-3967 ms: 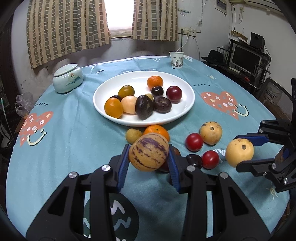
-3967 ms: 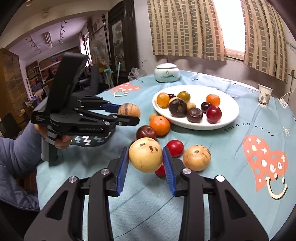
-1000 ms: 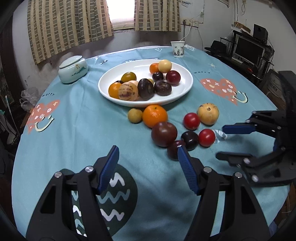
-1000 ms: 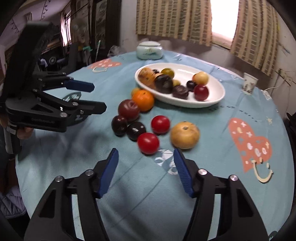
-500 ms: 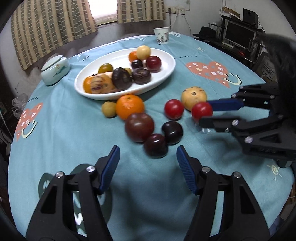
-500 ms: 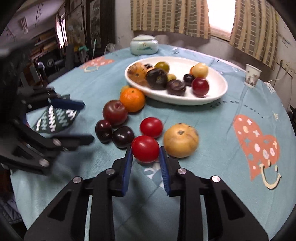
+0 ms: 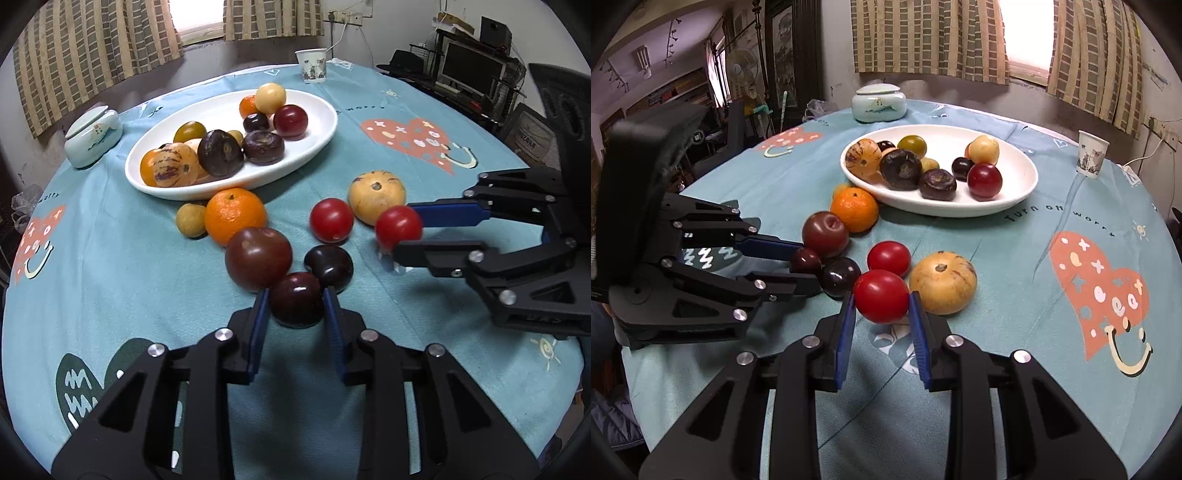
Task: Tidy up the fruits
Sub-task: 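Grasp a dark plum with the left tool while the right tool grasps a red tomato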
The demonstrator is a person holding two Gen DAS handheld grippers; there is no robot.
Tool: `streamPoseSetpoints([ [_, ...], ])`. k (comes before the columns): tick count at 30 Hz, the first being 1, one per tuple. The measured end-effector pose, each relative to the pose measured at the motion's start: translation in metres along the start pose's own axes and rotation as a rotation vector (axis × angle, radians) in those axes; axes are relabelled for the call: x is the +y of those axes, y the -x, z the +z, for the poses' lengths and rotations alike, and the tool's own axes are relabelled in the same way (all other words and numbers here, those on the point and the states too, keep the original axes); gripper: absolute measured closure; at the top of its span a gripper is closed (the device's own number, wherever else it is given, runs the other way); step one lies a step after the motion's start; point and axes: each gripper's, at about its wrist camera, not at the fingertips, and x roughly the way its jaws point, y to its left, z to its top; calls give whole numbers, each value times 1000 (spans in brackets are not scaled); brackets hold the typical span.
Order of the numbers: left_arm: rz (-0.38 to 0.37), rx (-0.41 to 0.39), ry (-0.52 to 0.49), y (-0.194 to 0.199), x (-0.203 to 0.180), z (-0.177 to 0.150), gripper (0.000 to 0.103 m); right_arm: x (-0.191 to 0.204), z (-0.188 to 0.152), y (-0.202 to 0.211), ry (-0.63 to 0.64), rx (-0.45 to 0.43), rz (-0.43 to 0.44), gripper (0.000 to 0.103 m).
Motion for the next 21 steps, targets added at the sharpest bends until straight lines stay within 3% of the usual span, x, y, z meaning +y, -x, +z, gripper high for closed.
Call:
streamPoseSetpoints([
  [7,-17,-73,11,18,2,-1,73,1,-2,-6,4,20,2,73],
  [21,-1,-82,43,21,13,-1,73,9,-4,-9,31,32,36,73],
])
